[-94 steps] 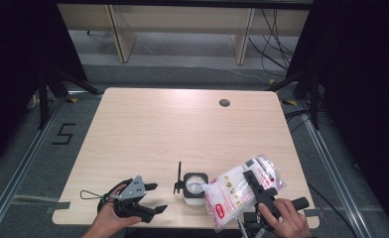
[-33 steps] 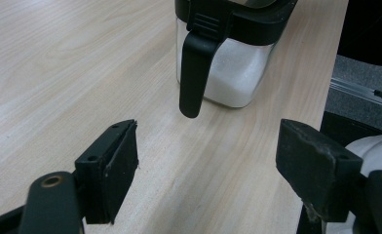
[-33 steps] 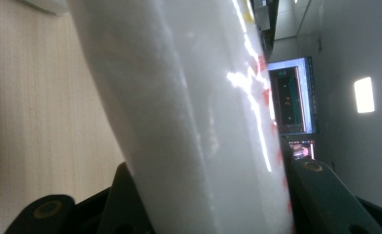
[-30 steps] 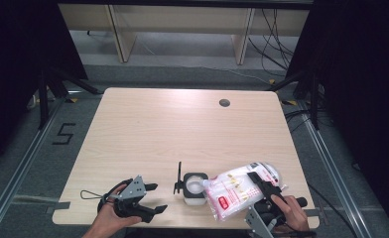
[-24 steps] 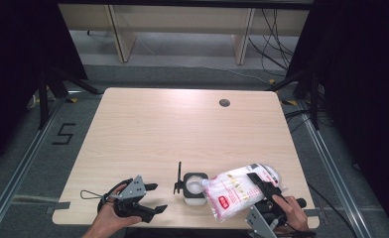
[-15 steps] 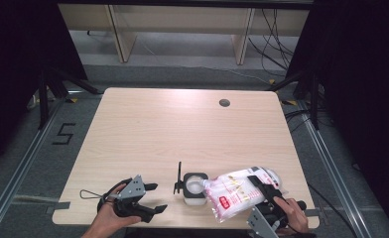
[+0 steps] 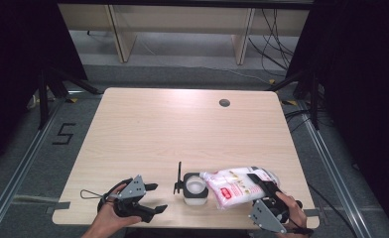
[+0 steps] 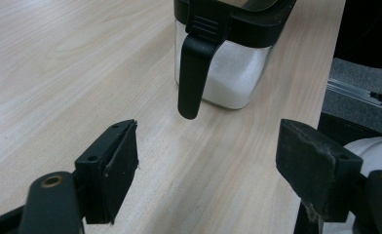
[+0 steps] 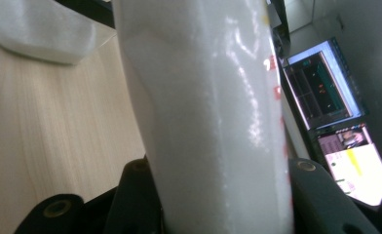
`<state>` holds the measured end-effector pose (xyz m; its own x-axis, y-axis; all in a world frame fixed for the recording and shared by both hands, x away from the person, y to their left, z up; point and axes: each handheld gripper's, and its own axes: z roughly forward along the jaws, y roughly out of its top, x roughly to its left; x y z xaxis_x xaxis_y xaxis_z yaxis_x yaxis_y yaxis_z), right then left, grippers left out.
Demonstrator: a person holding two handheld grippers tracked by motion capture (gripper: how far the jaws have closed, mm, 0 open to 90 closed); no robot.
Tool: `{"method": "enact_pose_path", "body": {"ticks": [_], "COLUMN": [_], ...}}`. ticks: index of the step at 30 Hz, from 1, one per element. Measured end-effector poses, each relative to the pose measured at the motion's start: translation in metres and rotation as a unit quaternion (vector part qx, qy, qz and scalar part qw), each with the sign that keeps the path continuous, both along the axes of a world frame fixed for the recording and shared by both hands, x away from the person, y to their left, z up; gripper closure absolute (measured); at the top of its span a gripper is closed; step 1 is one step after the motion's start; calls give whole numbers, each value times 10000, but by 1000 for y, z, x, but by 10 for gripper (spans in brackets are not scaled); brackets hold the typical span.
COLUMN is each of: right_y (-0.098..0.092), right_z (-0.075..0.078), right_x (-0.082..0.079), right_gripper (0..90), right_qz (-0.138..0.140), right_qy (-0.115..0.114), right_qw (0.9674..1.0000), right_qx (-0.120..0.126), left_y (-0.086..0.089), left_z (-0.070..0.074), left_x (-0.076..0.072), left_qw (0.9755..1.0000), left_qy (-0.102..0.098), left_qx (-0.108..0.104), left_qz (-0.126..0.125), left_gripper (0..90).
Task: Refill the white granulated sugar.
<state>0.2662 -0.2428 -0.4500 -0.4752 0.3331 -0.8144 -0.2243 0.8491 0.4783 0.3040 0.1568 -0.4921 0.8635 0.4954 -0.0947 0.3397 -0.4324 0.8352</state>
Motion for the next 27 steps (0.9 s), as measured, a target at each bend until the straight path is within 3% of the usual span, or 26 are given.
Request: {"method": "enact_pose_path", "body": {"ticks": [3,4,8,11,12,13,14,15,16,17,19,22,24,25,27], "right_y": [-4,-5,-10,-10,-9,-8,-8,-7,-7,-6,-6,-2,0,0,1], "right_z": [1,0,0,-3,-4,-7,-7,-9,-11,-13,-15,-18,-21,-22,-26], "right_x": [8,9,21,32,36,39,43,45,49,53,60,69,74,78,84], "right_gripper": [648,650,660,664,665,666,666,667,668,669,670,671,672,672,673], "right_qz": [14,-16,-17,2,2,-48,2,-35,-47,-63,-39,-63,-90,-35,-2], "right_qy": [181,338,561,739,810,894,876,1004,1015,1119,1196,1227,1415,1396,1469], "right_qw": [9990,9973,9922,9882,9868,9844,9849,9823,9812,9775,9740,9734,9665,9664,9627], "right_qx": [399,659,1116,1340,1401,1515,1491,1583,1639,1788,1922,1937,2138,2157,2271], "left_y": [1,0,0,0,2,1,1,0,2,2,1,2,2,2,3], "left_z": [0,0,0,-1,0,-1,-1,-1,0,0,-1,-1,-1,-1,0], "left_x": [1,0,0,0,2,1,1,1,2,2,1,1,1,1,2], "left_qw": [10000,10000,10000,10000,9999,10000,10000,10000,9999,9999,10000,10000,10000,10000,9999], "left_qy": [11,39,26,23,-19,8,72,50,-13,21,21,15,8,5,18], "left_qx": [19,-17,-11,-26,152,65,-30,-58,129,119,43,69,55,60,111], "left_qz": [-7,12,21,26,-15,14,2,38,9,-4,31,5,4,5,-30], "left_gripper": [231,231,231,231,231,231,231,231,231,231,231,231,231,231,231]}}
